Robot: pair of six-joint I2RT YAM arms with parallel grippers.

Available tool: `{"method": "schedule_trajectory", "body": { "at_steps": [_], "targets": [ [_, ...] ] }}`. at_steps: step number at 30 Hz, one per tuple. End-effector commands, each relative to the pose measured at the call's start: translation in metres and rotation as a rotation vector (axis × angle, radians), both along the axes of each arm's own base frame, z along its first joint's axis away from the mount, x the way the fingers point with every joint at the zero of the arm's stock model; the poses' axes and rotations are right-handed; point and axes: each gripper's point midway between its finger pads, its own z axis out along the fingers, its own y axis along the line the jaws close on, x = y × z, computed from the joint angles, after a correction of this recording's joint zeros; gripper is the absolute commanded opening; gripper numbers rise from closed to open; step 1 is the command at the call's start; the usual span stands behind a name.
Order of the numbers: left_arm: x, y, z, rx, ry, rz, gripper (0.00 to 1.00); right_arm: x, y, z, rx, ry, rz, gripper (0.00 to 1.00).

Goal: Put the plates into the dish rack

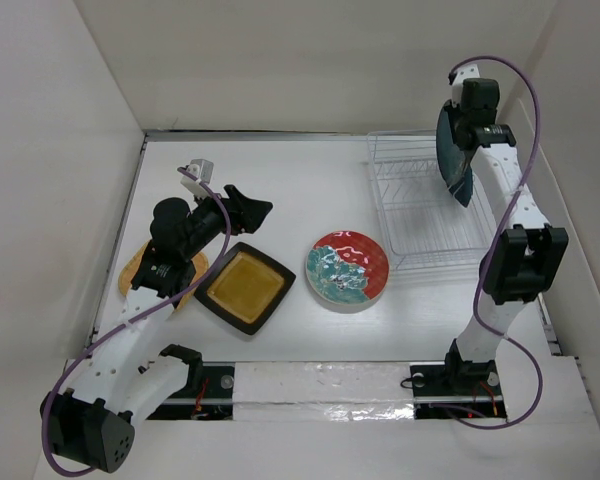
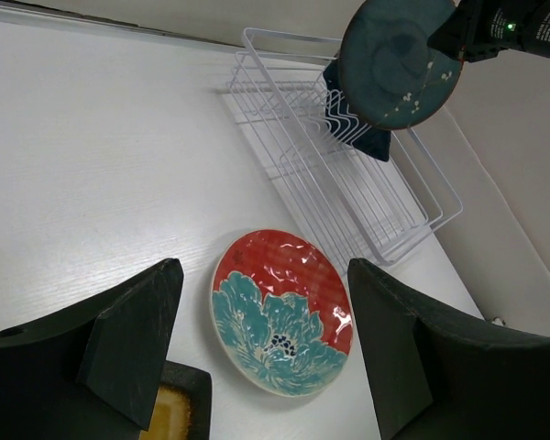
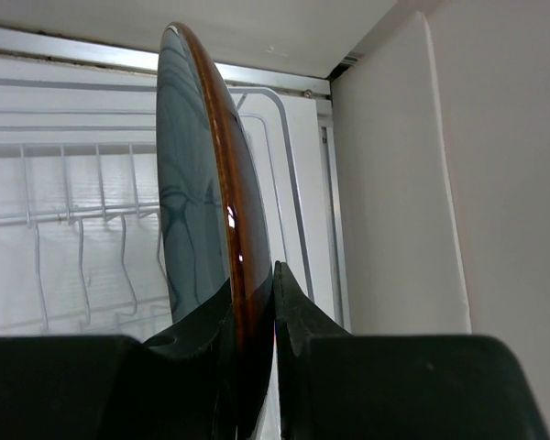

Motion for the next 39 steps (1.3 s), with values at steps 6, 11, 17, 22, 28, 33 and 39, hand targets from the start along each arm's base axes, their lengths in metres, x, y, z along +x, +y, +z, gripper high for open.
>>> {"method": "schedule_trajectory", "body": {
  "at_steps": [6,11,17,22,28,33,39],
  "targets": [
    [0.0,-0.002,0.018,-0.007,-0.065,-0.009,0.7,-0.003,-0.015,0.104,0.001,-0.32,-0.053,0.0],
    [0.0,-0.001,0.017,-0.004,-0.063,-0.005,0.7,0.007,-0.014,0.081,0.002,-0.275,-0.044,0.0],
    [0.002,-0.001,0.017,-0.007,-0.059,-0.005,0.7,0.014,-0.015,0.046,-0.009,-0.19,-0.043,0.0],
    [0.003,-0.002,0.014,-0.002,-0.046,-0.008,0.69,0.017,-0.011,0.032,-0.007,-0.169,-0.021,0.0],
    [0.005,-0.002,0.012,0.002,-0.042,-0.002,0.69,0.019,-0.004,0.015,-0.02,-0.107,0.019,0.0],
    [0.013,0.001,-0.001,0.045,-0.007,0.02,0.69,0.022,0.002,-0.013,0.018,-0.051,0.03,0.07],
    [0.023,0.017,-0.012,0.104,0.017,0.113,0.65,0.028,0.013,-0.03,0.095,-0.043,0.054,0.23]
  ]
}}
